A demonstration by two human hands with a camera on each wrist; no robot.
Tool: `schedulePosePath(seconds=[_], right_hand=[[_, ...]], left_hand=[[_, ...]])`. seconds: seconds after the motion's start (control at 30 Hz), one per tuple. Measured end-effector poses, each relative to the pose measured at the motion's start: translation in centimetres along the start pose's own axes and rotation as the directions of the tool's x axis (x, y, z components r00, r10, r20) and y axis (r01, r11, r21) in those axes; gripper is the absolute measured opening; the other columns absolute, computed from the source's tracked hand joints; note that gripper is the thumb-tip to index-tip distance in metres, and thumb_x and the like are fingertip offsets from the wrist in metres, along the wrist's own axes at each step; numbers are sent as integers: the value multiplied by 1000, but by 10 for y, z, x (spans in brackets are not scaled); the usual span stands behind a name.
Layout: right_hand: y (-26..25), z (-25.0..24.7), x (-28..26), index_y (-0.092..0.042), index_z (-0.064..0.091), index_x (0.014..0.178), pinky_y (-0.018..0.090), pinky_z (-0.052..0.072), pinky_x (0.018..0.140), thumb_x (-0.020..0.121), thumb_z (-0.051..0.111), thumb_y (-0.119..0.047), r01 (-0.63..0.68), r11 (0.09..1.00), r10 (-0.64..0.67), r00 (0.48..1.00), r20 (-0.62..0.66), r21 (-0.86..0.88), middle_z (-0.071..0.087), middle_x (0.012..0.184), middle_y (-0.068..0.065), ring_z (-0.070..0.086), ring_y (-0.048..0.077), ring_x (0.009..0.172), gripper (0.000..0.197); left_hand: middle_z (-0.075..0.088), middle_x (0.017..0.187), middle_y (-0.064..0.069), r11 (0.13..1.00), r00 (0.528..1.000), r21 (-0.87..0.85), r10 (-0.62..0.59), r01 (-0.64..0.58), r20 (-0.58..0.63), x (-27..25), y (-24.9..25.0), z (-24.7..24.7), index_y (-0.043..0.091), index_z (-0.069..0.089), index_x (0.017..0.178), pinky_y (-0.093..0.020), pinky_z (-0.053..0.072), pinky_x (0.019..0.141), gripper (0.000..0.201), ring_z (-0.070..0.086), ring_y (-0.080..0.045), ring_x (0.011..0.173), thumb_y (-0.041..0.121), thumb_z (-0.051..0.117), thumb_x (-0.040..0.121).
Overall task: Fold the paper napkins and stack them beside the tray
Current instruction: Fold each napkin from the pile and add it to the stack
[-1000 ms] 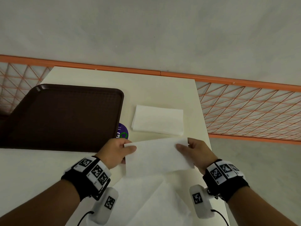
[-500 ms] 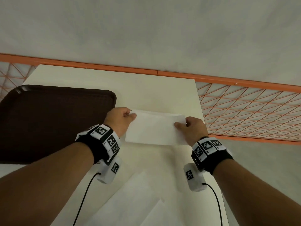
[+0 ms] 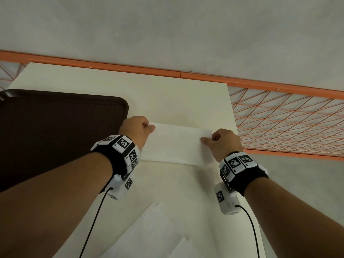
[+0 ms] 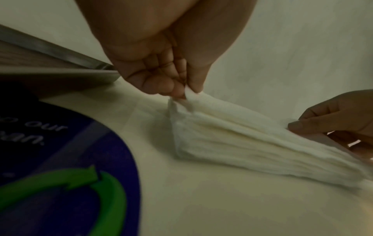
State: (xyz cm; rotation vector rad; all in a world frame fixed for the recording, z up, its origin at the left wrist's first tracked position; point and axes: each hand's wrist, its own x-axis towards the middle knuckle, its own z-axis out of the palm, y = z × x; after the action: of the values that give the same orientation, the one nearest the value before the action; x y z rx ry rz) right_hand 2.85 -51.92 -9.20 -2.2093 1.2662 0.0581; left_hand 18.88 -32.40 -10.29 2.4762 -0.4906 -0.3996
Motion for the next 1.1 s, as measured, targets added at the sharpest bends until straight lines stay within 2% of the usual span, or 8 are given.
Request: schedulePosePath(seconds=[0.1, 0.23, 0.33, 0.43, 0.63, 0.77, 0.9, 1.1], right_hand=[[1, 2, -2, -21, 57, 86, 28, 40, 69, 78, 71, -48, -32, 999, 32, 999, 0, 8, 62, 94, 1, 56, 22, 82, 32], [5, 1, -6, -19, 56, 103, 28, 39, 72, 78, 72, -51, -80, 996, 79, 997, 17, 41, 59, 98, 0, 53, 21, 84, 44], [8, -5, -11, -19, 53, 110, 31, 41, 75, 78, 69, -57, -82, 995, 83, 996, -19, 58, 63, 100, 1, 54, 21, 85, 51], [10, -12, -33, -22, 53, 103, 30, 44, 75, 81, 67, -55, -3, 998, 4, 1000, -15, 55, 60, 85, -7, 57, 19, 85, 42], [22, 4, -111, -25, 66, 95, 25, 47, 74, 83, 68, -45, 288, 950, -245, 926, 287, -119, 64, 88, -7, 59, 14, 83, 24], [33, 20, -165, -27, 64, 101, 29, 51, 80, 80, 65, -54, 335, 920, -217, 868, 446, -205, 66, 99, -5, 61, 17, 90, 35], [38, 36, -203, -27, 54, 106, 30, 45, 79, 78, 61, -65, 342, 902, -189, 862, 470, -265, 58, 105, -6, 55, 17, 92, 48], [32, 51, -218, -23, 48, 117, 31, 47, 87, 85, 64, -41, 303, 912, -168, 890, 424, -276, 61, 115, -2, 59, 23, 106, 41]], left_hand=[[66, 93, -3, 1000, 999, 1, -31, 31, -25, 2, -5, 3, 14, 65, 93, -37, 52, 83, 20, 62, -25, 90, 34, 64, 89], [66, 103, -4, 994, 996, 50, -92, 92, -13, 5, -10, 1, 21, 62, 87, -31, 49, 74, 15, 63, -25, 90, 35, 64, 88], [67, 102, -4, 993, 994, 59, -104, 106, -29, -1, -8, -8, 22, 60, 84, -29, 46, 72, 17, 63, -26, 91, 39, 61, 89], [65, 91, 0, 999, 999, 21, -30, 31, -22, -21, -1, -18, 22, 61, 82, -32, 50, 75, 21, 63, -23, 88, 42, 62, 88], [66, 84, 4, 991, 962, 92, 71, -98, 262, -85, -1, -27, 21, 66, 84, -37, 54, 82, 21, 64, -18, 84, 42, 67, 84], [65, 91, 5, 960, 899, 252, 0, -123, 439, -135, -20, -23, 25, 64, 88, -33, 54, 84, 23, 64, -15, 88, 47, 68, 80], [59, 106, 6, 921, 846, 366, -86, -134, 527, -180, -43, -17, 27, 60, 105, -32, 50, 89, 42, 59, -15, 97, 55, 69, 75], [50, 121, 4, 926, 873, 362, -84, -110, 480, -222, -46, -12, 23, 49, 118, -31, 46, 90, 52, 54, -18, 107, 48, 71, 78]])
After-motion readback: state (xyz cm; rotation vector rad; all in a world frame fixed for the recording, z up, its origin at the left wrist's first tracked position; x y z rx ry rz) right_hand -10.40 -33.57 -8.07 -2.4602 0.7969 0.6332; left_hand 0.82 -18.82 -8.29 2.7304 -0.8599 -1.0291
